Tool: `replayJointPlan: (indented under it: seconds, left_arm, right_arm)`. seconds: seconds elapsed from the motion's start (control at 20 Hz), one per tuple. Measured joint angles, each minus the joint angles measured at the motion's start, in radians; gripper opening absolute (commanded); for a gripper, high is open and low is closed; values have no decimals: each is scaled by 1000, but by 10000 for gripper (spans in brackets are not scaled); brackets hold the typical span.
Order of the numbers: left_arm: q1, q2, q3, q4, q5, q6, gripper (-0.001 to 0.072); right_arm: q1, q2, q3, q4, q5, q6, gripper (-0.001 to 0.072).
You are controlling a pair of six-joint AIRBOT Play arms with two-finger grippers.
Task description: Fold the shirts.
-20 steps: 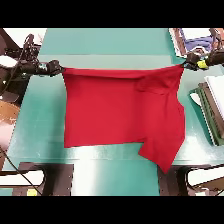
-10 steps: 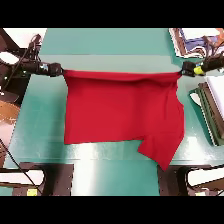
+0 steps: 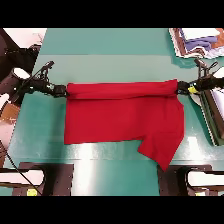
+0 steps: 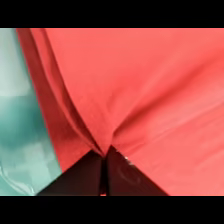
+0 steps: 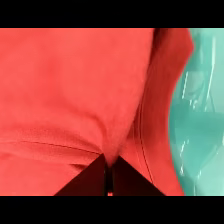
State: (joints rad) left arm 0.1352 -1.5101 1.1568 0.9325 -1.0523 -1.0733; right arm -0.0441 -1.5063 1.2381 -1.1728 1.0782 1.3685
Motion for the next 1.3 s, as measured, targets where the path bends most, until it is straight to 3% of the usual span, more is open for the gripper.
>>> replayJointPlan:
  seconds: [0.05, 0.1, 0.4, 0.55, 0.95, 1.3]
  left_arm:
    - [0, 2, -8, 3, 0, -3, 623]
    - [1, 4, -12, 4, -4, -13, 595]
    - [48, 47, 10, 42, -137, -79, 594]
    - [87, 146, -84, 65, -195, -92, 594]
    - [110, 431, -477, 84, -270, -168, 595]
    - [100, 489, -649, 71, -247, -182, 594]
  right_arm:
    - [0, 3, -6, 0, 8, 0, 416]
    - [0, 5, -5, 0, 23, 0, 441]
    - [-44, 57, 61, 2, 244, -13, 440]
    - [-80, 160, 2, 2, 324, -21, 440]
    - [-107, 401, -212, 4, 348, -27, 433]
    - [-109, 462, -256, 39, 340, -40, 434]
